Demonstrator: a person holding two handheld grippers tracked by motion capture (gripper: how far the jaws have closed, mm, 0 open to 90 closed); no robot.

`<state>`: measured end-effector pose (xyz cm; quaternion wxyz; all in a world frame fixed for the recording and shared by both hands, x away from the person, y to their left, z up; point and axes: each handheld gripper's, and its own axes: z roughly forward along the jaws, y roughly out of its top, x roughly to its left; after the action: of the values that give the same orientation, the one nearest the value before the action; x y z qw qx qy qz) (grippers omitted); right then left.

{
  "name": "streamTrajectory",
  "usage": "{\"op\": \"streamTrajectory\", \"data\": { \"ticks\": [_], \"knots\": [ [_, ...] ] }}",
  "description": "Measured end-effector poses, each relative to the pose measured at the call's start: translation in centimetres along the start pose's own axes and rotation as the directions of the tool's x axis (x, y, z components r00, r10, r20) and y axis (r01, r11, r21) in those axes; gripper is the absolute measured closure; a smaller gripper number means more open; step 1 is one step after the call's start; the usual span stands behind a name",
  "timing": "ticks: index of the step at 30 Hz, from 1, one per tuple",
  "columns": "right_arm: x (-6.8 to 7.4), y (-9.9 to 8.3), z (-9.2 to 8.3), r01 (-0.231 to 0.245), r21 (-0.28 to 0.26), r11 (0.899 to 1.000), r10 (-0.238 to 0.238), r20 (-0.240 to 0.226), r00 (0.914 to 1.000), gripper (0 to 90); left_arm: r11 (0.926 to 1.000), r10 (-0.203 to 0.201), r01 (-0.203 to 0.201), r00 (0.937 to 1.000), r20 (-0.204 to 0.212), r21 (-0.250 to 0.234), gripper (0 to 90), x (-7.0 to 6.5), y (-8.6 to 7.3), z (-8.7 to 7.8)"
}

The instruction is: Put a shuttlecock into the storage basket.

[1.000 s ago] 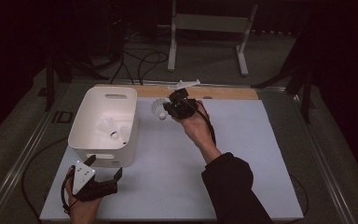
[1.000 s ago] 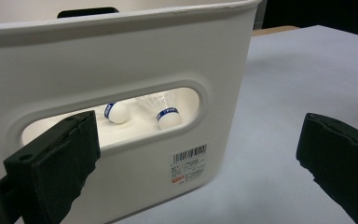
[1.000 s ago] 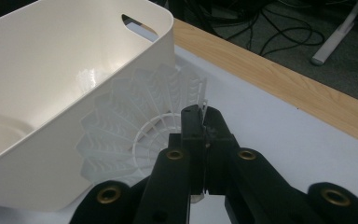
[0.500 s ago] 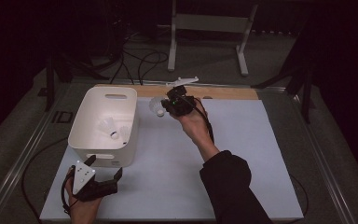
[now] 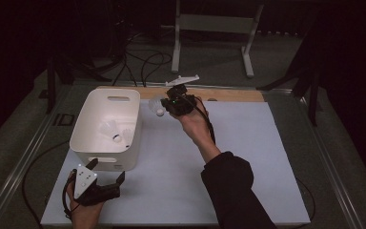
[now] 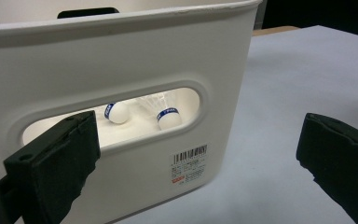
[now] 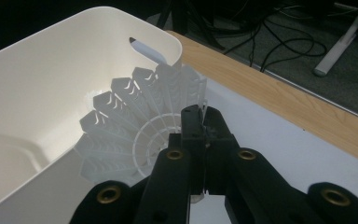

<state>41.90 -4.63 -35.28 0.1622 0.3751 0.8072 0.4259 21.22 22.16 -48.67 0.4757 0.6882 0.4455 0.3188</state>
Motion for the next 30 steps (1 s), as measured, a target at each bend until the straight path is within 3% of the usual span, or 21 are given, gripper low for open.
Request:
{"op": "streamTrajectory", "data": {
  "ticks": [30],
  "knots": [
    [0.7, 1.2, 0.3, -0.008, -0.045, 0.999, 0.007, -0.017, 0.9998, 89.1, 1.0000, 0.000, 0.000, 1.0000, 0.000, -0.001, 0.0, 0.0, 0.0, 0.0]
  ]
}}
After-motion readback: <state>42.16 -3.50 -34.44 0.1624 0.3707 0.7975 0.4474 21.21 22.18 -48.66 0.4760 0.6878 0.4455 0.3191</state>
